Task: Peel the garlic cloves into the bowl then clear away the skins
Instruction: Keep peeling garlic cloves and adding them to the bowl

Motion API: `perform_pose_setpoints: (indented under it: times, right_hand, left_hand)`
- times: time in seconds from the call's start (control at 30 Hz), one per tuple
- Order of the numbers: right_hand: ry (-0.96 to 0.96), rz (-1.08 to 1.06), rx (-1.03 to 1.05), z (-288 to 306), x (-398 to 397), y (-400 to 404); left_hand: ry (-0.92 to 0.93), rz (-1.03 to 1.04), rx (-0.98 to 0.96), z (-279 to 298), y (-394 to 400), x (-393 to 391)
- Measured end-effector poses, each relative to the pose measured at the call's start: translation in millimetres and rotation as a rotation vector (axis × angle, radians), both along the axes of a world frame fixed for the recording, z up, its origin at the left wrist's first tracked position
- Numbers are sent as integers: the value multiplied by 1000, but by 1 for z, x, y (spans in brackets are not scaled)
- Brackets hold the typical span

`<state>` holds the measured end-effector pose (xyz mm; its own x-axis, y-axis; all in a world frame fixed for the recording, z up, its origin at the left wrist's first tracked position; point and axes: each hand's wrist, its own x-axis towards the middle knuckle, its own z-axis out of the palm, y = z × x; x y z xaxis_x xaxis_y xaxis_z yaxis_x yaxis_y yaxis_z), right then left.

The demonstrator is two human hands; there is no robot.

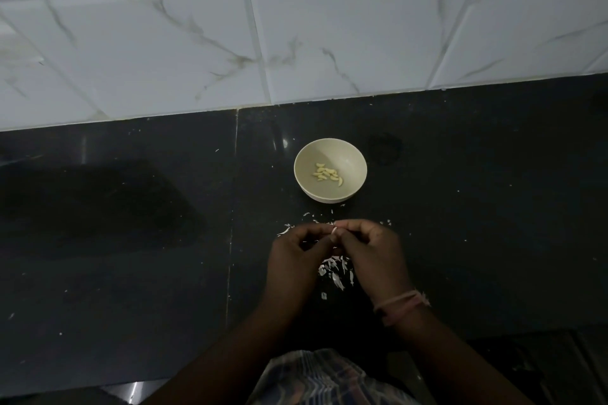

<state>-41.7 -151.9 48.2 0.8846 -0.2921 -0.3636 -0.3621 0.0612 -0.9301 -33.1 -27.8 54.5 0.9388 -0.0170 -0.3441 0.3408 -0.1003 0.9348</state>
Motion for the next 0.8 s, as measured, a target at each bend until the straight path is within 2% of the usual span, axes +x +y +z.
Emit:
perform_pose_setpoints:
  times: [0.27,0.53,0.67,0.8]
  right_hand:
    - [-16,62,-21,10,-6,-14]
    - [-85,185,-384,12,-10,-21]
    - [-135,204,-367,12,-11,-22]
    - [-102,212,-335,10,-9,-20]
  left_hand:
    - [-1,41,-63,6,-8,-13]
    - [-107,12,9,13,-8,-18]
    - [-109,-51,50,16,-5,-16]
    - [-149,-84,73,18,-2,-15]
